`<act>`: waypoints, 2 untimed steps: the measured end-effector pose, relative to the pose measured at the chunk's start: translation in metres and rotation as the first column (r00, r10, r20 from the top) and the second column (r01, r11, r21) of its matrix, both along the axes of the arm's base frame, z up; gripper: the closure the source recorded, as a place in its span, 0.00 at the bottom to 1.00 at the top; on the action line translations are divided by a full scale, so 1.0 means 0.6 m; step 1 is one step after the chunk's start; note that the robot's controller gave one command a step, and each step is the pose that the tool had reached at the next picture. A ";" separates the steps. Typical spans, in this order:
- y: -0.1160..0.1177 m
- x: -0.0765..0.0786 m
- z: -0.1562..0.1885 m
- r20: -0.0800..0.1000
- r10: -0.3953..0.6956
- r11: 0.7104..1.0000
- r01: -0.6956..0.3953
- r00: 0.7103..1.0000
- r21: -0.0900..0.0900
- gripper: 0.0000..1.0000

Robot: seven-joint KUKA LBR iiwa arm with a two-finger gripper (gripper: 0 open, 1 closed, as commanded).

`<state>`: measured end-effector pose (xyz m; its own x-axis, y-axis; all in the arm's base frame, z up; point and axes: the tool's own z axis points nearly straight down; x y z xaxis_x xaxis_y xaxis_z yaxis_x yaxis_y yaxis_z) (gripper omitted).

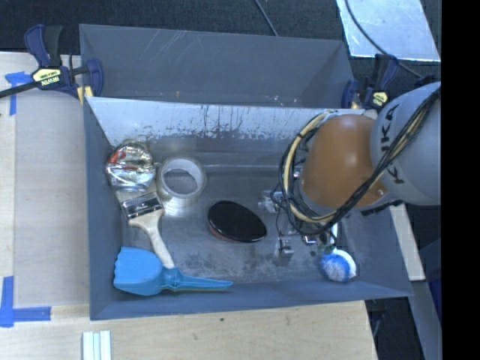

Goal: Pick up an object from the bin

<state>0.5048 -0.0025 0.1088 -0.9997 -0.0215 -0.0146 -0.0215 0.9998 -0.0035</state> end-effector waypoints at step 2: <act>0.101 0.030 -0.062 0.008 0.034 0.999 -0.034 0.999 0.002 0.00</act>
Offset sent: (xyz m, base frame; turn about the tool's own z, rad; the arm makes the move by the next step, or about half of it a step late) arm 0.0159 0.0562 -0.0388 -0.0290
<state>0.5227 0.0579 0.0713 -0.9982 -0.0555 -0.0223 -0.0555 0.9985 -0.0015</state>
